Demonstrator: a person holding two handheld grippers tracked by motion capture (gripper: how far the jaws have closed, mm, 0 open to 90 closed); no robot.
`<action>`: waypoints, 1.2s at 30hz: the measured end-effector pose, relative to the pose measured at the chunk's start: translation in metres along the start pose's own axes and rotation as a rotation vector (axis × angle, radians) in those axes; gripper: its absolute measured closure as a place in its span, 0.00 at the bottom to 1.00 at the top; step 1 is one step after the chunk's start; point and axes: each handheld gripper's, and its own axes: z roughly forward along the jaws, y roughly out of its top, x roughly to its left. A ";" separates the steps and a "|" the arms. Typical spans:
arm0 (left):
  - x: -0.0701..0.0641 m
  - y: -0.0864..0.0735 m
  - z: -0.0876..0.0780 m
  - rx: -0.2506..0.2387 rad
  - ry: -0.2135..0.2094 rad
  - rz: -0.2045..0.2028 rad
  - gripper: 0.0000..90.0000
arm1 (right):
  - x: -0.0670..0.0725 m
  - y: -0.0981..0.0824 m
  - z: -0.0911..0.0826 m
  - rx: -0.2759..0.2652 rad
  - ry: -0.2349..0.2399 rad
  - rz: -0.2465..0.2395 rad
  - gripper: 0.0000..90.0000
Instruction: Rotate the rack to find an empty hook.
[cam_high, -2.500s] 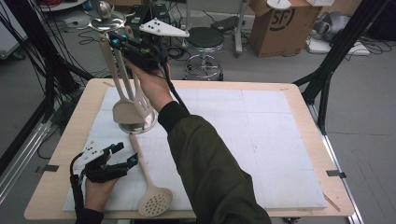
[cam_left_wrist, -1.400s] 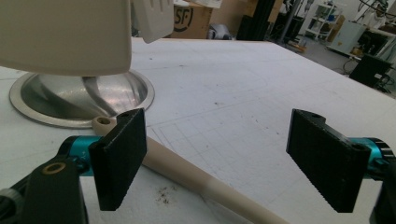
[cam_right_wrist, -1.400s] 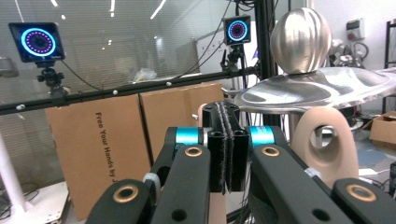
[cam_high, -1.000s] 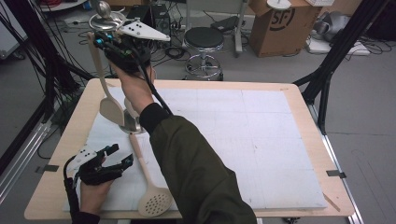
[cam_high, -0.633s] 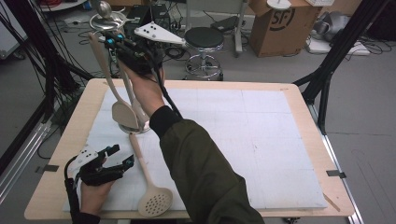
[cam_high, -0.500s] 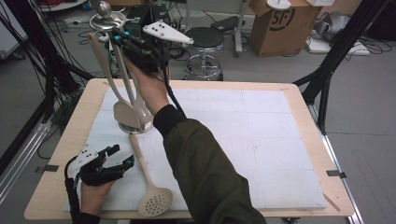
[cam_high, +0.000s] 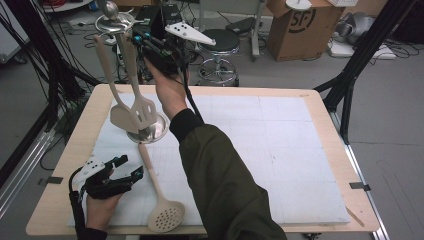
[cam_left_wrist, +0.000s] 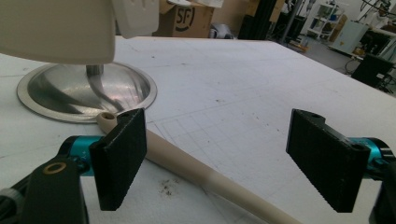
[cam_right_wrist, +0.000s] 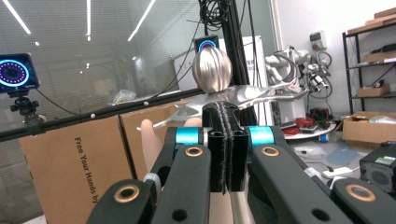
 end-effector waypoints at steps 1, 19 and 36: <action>0.000 0.000 0.000 -0.001 0.001 -0.002 0.23 | 0.000 0.000 0.000 -0.004 -0.002 0.007 1.00; 0.000 0.000 0.001 0.005 0.003 -0.001 0.24 | 0.011 0.002 -0.001 -0.007 0.002 -0.039 1.00; -0.001 -0.001 0.002 0.012 0.001 0.003 0.24 | 0.019 0.000 0.002 0.010 0.033 -0.049 1.00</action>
